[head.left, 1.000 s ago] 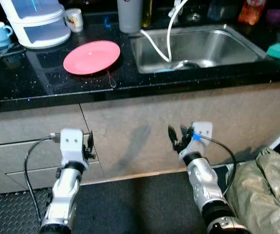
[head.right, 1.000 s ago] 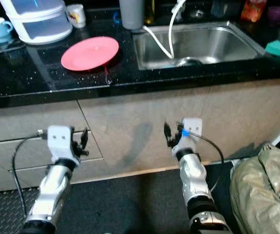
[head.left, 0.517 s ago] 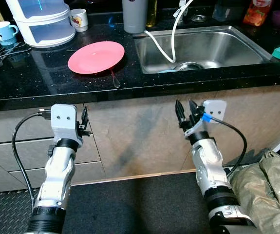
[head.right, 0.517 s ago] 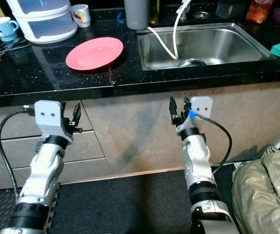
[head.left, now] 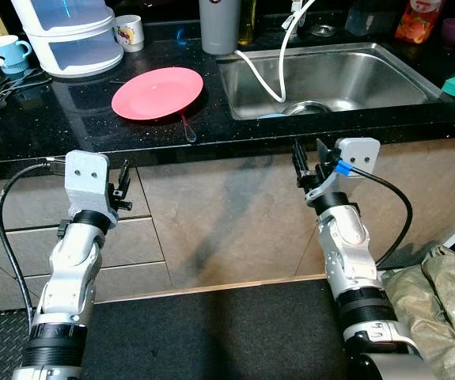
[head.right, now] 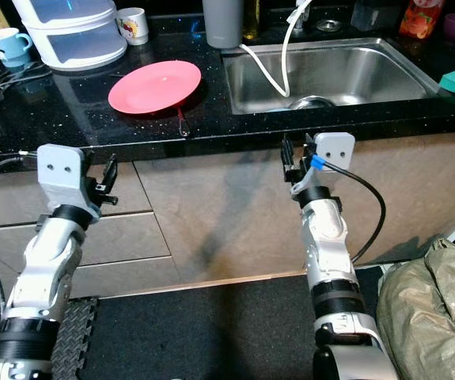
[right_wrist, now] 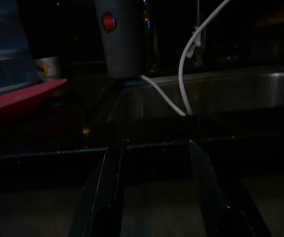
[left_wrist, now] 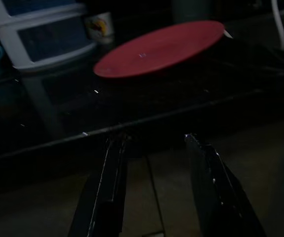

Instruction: Kitchen organization

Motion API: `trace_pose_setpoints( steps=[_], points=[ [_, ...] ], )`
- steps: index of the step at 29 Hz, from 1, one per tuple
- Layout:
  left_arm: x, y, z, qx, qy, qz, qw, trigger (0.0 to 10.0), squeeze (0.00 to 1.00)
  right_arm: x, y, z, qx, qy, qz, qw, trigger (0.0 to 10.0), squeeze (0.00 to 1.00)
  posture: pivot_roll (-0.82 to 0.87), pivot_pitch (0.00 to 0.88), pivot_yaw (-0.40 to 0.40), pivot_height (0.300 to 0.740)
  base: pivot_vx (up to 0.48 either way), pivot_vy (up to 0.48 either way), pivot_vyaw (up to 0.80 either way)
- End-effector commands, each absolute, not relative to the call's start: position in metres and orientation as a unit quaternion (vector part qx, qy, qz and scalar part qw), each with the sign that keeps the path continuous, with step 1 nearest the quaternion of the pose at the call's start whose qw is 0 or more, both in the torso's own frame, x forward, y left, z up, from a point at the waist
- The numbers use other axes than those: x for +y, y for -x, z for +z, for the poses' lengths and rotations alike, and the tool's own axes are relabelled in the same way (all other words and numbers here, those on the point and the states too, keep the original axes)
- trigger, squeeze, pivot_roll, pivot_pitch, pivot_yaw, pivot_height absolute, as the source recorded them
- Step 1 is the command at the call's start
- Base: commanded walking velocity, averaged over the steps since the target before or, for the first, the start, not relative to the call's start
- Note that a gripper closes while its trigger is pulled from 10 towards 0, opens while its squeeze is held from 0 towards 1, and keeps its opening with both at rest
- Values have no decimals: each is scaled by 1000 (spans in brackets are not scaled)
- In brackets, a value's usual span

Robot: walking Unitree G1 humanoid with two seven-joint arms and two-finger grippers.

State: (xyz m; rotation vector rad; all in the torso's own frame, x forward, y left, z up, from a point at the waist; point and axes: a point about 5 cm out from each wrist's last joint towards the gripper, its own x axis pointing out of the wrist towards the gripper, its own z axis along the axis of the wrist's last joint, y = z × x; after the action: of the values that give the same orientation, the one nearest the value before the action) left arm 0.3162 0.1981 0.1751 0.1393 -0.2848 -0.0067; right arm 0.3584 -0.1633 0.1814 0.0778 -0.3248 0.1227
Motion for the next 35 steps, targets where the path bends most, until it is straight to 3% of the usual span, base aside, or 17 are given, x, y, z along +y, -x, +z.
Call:
trace_pose_setpoints(
  steps=[1, 5, 7, 8, 10, 11, 15, 18, 27, 35],
  points=[
    [194, -314, 169, -128, -71, -15, 989, 10000, 0, -157, -358, 176, -143, -32, 75, 986, 10000, 0, 3, 89, 19, 740, 0, 0, 0],
    [188, -312, 164, -113, -71, -35, 991, 10000, 0, -155, -357, 169, -121, -21, 86, 989, 10000, 0, 3, 90, 20, 740, 0, 0, 0],
    [175, -309, 133, -28, -73, -91, 993, 10000, 0, -150, -355, 130, 5, 23, 121, 992, 10000, 0, 3, 91, 20, 740, 0, 0, 0],
    [175, -309, 133, -28, -73, -91, 993, 10000, 0, -150, -355, 130, 5, 23, 121, 992, 10000, 0, 3, 91, 20, 740, 0, 0, 0],
    [156, -298, 91, 66, -38, -129, 989, 10000, 0, -152, -342, 84, 120, 46, 134, 983, 10000, 0, 3, 89, 20, 740, 0, 0, 0],
    [156, -298, 91, 66, -38, -129, 989, 10000, 0, -152, -342, 84, 120, 46, 134, 983, 10000, 0, 3, 89, 20, 740, 0, 0, 0],
    [134, -272, 23, 201, -24, -128, 971, 10000, 0, -158, -308, 20, 243, 61, 123, 960, 10000, 0, -4, 87, 23, 740, 0, 0, 0],
    [138, -245, -18, 285, -51, -106, 951, 10000, 0, -160, -281, -11, 305, 61, 111, 944, 10000, 0, -5, 92, 21, 740, 0, 0, 0],
    [168, -221, -43, 337, -26, -25, 941, 10000, 0, -168, -249, -40, 341, 40, 65, 937, 10000, 0, 3, 103, 22, 740, 0, 0, 0],
    [167, -221, -45, 331, -37, -35, 942, 10000, 0, -165, -243, -45, 349, 46, 73, 933, 10000, 0, 7, 114, 21, 740, 0, 0, 0]
  ],
)
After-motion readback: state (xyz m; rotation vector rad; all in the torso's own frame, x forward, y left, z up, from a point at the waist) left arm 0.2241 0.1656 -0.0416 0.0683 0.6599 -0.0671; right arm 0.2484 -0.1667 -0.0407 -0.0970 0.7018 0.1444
